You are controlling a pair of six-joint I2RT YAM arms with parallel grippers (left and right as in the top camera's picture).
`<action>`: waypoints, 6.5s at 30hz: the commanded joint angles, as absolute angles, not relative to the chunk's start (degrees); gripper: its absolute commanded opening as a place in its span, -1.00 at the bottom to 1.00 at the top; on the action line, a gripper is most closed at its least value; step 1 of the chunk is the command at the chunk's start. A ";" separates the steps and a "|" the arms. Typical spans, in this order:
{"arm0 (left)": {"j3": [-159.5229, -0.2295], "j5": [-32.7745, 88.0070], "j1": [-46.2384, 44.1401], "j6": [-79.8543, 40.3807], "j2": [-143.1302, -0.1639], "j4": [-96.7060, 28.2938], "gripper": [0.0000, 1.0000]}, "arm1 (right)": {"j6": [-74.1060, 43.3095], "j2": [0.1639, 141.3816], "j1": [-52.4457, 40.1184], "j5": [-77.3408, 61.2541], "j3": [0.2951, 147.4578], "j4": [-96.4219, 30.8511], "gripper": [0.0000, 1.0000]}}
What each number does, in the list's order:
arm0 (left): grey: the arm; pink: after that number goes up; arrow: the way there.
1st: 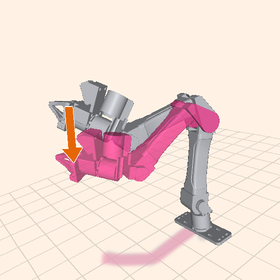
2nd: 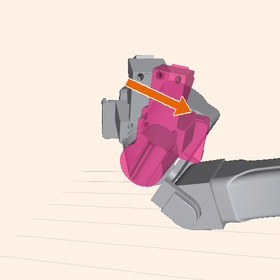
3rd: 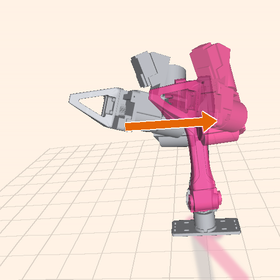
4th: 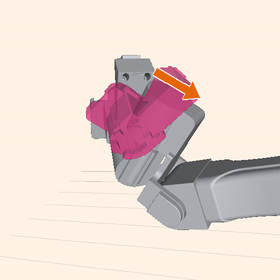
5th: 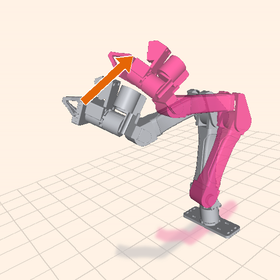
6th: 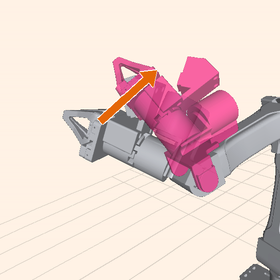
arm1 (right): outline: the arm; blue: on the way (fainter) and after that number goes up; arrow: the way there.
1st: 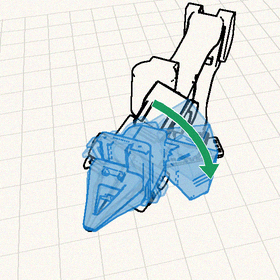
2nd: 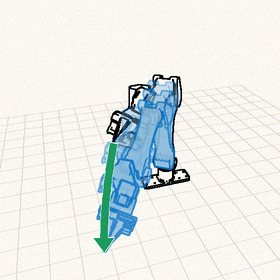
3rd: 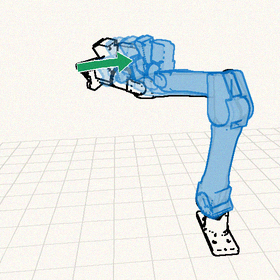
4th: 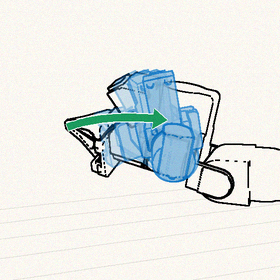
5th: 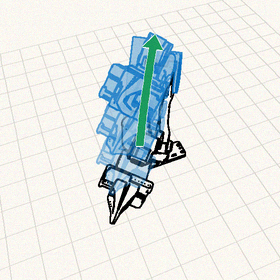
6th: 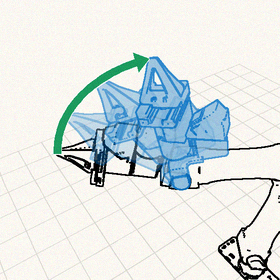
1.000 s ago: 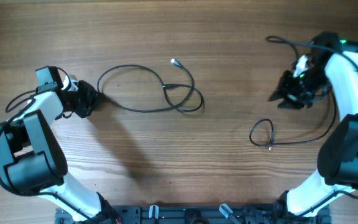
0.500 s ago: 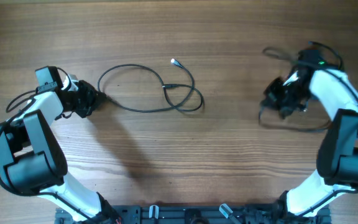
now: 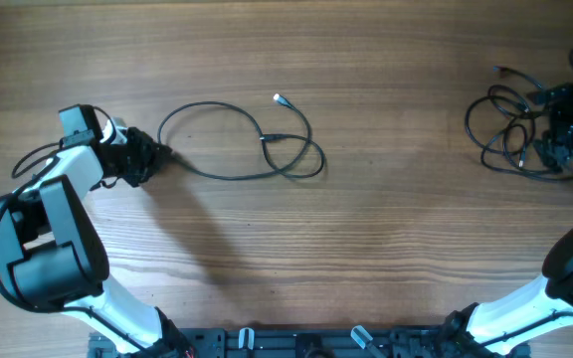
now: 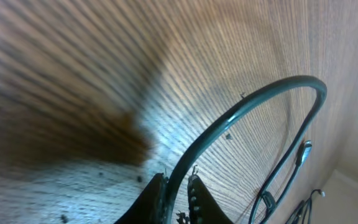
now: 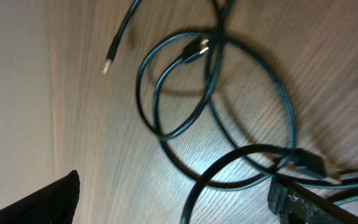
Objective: Untangle cables
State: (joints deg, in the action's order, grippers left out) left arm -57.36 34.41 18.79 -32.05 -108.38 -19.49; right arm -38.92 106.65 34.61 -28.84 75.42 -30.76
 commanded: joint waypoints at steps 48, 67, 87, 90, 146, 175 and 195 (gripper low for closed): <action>-57.01 39.24 -0.67 -28.53 -108.25 -9.41 0.86 | -3.25 102.00 -22.22 -23.03 67.42 -42.41 1.00; -56.99 33.98 5.58 -25.96 -104.95 -14.44 0.78 | -9.34 104.81 -26.30 -17.80 62.08 -31.53 -0.10; -56.99 6.79 -11.31 -28.40 -112.31 -3.77 -0.56 | -17.17 105.58 -26.30 -24.10 61.41 -32.25 -0.57; -56.99 7.31 -11.35 -29.69 -113.43 -10.13 -0.70 | -19.77 105.58 -26.30 -24.25 61.39 -34.87 -0.46; -58.17 12.97 11.33 -23.16 -86.78 -37.52 1.00 | -37.65 111.48 -34.06 -22.35 57.49 -5.76 0.14; -56.45 11.92 12.60 -27.51 -88.01 -30.44 1.00 | -16.58 110.69 -51.59 0.58 66.96 -19.53 -0.31; -56.45 11.92 12.49 -27.51 -88.01 -30.59 1.00 | -12.01 104.73 -43.99 18.68 68.05 -25.78 -0.91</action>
